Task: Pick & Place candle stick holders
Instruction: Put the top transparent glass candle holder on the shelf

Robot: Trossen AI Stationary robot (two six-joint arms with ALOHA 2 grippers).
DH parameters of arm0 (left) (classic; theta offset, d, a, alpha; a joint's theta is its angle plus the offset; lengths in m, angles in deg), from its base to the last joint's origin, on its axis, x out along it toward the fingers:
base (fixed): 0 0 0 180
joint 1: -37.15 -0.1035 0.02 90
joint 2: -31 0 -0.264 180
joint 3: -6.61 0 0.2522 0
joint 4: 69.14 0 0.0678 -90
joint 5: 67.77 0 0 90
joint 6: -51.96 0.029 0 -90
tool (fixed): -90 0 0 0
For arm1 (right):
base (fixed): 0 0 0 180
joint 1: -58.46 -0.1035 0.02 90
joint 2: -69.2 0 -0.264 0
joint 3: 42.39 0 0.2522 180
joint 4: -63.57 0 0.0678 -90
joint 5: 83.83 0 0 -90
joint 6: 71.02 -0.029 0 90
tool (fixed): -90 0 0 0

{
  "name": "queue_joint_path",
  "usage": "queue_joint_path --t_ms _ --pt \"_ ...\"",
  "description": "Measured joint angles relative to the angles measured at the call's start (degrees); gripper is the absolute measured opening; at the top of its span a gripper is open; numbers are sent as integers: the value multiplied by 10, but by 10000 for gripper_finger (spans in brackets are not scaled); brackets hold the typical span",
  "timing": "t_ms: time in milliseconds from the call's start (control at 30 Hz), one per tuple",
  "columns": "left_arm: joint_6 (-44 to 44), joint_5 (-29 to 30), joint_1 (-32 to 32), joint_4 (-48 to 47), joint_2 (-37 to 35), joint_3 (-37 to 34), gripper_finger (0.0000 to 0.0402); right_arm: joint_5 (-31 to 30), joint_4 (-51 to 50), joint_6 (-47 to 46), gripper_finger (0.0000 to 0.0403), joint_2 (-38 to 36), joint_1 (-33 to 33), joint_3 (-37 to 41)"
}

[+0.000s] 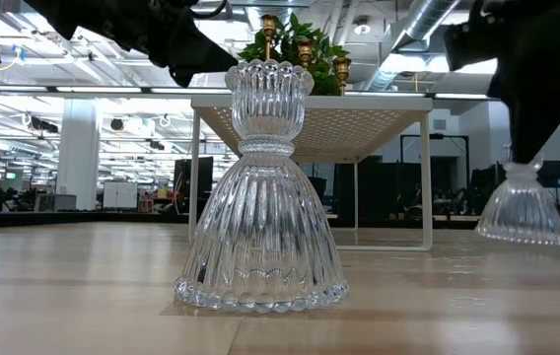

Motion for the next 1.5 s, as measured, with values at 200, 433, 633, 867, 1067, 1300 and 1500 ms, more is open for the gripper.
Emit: queue_joint_path --t_ms 200,433,633,867,1067,1300,1500 --pt "0 0 0 0 0 0 5 3 -75 -17 16 -38 3 -21" --pt "0 0 0 0 0 0 9 -28 -210 13 16 -41 17 -137" --pt "0 0 0 0 0 0 5 -74 -252 87 16 -41 59 -231" --pt "0 0 0 0 0 0 9 -105 -238 211 16 -35 123 -307" --pt "0 0 0 0 0 0 6 -104 -238 317 16 24 164 -374" --pt "0 0 0 0 0 0 9 -60 -238 432 16 113 189 -471" --pt "0 0 0 0 0 0 6 -58 -248 493 16 165 209 -526"
